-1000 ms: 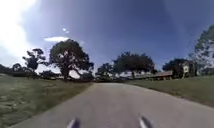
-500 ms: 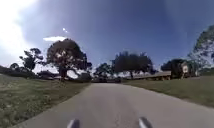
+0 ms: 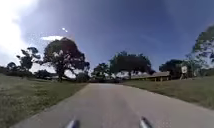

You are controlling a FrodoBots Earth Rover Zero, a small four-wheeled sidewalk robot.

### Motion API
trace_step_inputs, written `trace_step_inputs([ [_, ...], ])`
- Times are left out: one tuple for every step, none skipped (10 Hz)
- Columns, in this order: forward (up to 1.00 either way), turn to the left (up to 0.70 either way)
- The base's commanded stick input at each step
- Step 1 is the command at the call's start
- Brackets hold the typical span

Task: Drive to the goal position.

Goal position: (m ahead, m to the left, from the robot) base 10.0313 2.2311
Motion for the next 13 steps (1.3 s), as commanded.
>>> trace_step_inputs([
  [0.7, 0.0],
  [0.7, 0.0],
  [0.7, 0.0],
  [0.7, 0.0],
  [0.7, 0.0],
  [0.7, 0.0],
  [0.7, 0.0],
  [0.7, 0.0],
  [0.7, 0.0],
  [0.7, 0.0],
  [0.7, 0.0],
  [0.7, 0.0],
  [0.7, 0.0],
])
